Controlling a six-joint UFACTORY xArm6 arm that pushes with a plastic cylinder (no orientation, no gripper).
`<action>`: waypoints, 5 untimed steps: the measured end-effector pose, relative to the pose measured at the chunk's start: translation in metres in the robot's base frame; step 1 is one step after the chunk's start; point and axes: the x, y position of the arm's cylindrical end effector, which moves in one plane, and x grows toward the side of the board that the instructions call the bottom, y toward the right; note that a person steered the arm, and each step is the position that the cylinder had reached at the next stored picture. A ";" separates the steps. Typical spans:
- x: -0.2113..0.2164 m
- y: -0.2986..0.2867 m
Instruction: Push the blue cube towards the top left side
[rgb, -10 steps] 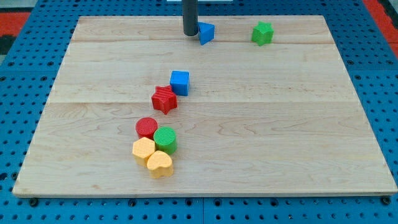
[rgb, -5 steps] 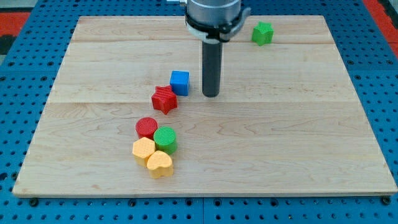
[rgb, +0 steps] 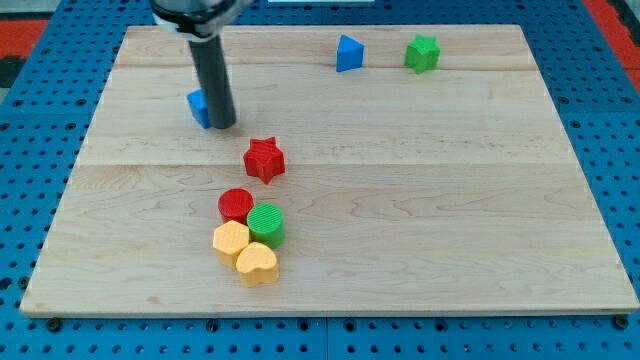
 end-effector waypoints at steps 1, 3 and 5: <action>-0.032 -0.031; -0.050 -0.085; -0.082 -0.045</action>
